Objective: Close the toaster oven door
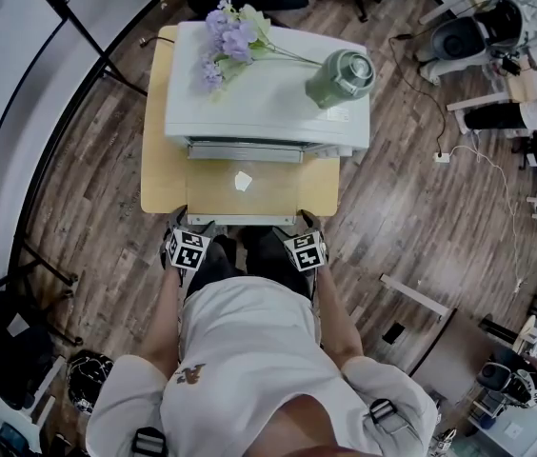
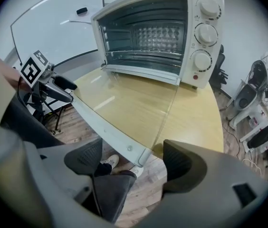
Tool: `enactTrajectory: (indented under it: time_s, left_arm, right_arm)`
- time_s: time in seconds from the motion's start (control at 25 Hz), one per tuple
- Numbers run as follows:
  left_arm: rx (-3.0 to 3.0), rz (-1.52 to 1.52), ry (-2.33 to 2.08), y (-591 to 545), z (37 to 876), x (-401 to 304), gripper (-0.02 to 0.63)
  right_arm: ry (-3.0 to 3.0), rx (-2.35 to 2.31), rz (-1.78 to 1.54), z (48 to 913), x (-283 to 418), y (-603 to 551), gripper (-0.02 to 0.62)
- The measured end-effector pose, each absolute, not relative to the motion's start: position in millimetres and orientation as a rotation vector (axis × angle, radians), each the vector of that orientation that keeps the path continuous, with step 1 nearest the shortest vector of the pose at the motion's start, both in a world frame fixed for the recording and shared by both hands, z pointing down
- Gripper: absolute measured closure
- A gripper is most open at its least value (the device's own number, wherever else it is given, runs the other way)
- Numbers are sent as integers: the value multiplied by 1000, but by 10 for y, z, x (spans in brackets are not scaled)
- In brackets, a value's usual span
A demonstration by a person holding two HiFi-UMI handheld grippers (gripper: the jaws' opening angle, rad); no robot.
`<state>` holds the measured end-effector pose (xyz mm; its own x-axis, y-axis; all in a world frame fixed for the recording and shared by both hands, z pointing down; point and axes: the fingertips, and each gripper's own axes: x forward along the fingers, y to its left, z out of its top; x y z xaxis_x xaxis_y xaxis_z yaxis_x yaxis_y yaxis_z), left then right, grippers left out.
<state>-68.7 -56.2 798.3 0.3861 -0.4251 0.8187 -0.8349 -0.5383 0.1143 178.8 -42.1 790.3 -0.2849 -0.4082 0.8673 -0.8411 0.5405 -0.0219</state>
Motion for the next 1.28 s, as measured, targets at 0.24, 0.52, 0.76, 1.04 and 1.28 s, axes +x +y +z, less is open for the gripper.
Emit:
enactTrajectory:
  time_s: [0.24, 0.52, 0.76, 1.04, 1.28]
  left_arm:
    - [2126, 1040, -1083, -569, 7992, -679, 235]
    - [2113, 1034, -1089, -581, 7988, -671, 235]
    - [2095, 989, -1084, -585, 7973, -676, 236]
    - [2083, 956, -1081, -589, 7939, -668, 238]
    - [2089, 947, -1075, -577, 7891, -667, 237]
  right_arm:
    - [-1894, 1004, 619, 7940, 1772, -396, 199]
    - [-1920, 1002, 607, 7931, 1721, -423, 216]
    - [-1939, 1029, 655, 7866, 1693, -441, 218]
    - [-1954, 1070, 716, 7830, 1707, -453, 232]
    - [-2092, 968, 629, 7595, 1360, -451, 380]
